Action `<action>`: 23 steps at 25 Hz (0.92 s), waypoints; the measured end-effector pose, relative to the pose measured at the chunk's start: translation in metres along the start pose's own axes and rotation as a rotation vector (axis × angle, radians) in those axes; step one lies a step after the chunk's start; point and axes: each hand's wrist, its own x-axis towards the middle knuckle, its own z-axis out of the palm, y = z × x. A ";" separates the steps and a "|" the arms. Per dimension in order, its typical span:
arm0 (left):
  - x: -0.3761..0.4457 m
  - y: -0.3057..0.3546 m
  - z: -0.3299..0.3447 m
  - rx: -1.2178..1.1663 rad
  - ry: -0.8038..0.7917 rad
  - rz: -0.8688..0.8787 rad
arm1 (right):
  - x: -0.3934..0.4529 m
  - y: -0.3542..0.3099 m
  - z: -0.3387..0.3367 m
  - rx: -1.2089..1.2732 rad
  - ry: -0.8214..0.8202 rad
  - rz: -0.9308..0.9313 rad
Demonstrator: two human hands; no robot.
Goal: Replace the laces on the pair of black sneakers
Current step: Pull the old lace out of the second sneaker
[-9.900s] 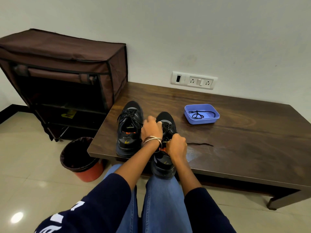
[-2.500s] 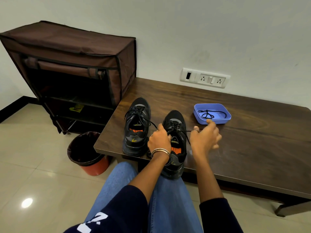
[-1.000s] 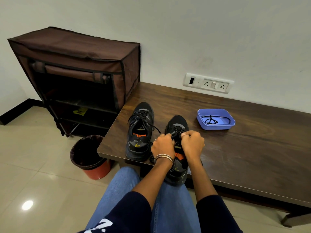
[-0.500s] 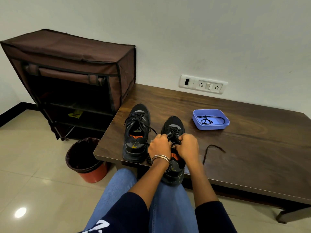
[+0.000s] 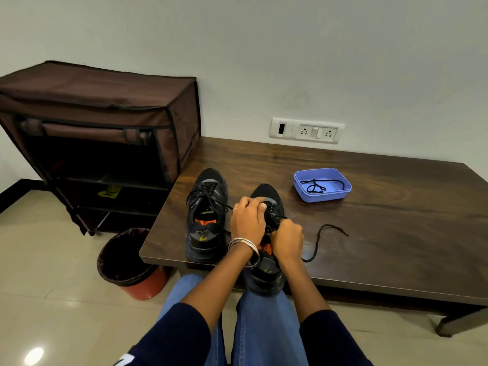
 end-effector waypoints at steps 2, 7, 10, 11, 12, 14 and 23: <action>0.019 0.011 -0.005 0.135 -0.218 0.071 | -0.001 0.001 0.000 -0.003 -0.009 0.005; 0.032 0.019 -0.008 0.347 -0.370 0.126 | 0.000 0.003 0.005 0.036 0.031 0.012; 0.033 0.017 -0.005 0.387 -0.370 0.110 | 0.000 0.004 0.006 0.058 0.039 0.036; 0.034 0.017 -0.004 0.395 -0.370 0.101 | -0.001 0.004 0.006 0.066 0.041 0.038; 0.036 0.017 -0.003 0.410 -0.368 0.093 | -0.001 0.004 0.006 0.076 0.045 0.038; 0.034 0.024 -0.002 0.489 -0.357 0.101 | -0.001 0.004 0.007 0.098 0.054 0.046; 0.012 0.011 0.015 0.431 -0.145 0.277 | 0.000 0.002 0.007 0.130 0.031 0.059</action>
